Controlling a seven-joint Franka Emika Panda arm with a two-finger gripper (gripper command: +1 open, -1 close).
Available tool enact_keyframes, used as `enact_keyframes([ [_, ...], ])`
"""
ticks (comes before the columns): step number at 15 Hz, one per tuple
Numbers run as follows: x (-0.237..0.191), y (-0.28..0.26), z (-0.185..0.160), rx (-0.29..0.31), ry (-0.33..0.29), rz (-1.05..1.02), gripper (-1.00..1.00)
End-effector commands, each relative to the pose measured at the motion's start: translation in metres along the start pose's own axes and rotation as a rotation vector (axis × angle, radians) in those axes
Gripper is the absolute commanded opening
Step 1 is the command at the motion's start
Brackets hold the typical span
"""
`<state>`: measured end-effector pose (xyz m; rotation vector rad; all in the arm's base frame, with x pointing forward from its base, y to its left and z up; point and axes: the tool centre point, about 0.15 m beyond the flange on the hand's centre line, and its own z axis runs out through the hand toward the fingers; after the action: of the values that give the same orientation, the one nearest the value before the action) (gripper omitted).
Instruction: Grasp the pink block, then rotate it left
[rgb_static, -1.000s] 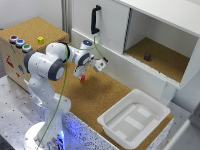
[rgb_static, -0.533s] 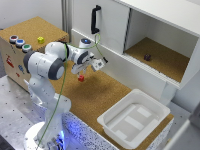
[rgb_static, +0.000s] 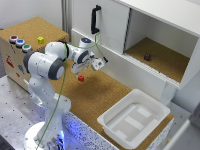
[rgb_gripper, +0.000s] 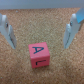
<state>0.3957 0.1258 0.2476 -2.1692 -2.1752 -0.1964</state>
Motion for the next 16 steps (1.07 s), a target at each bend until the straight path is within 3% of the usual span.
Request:
enact_keyframes([
  [1, -0.008, 0.005, -0.004, 0.003, 0.005, 0.157, 1.0],
  [5, -0.017, -0.007, -0.011, -0.028, -0.09, 0.414, 1.0],
  [10, -0.027, -0.027, 0.001, -0.008, -0.252, 0.737, 1.0],
  [13, -0.03, -0.028, 0.004, -0.009, -0.258, 0.951, 1.0],
  [16, -0.023, -0.019, 0.005, -0.025, -0.194, 1.086, 1.0],
])
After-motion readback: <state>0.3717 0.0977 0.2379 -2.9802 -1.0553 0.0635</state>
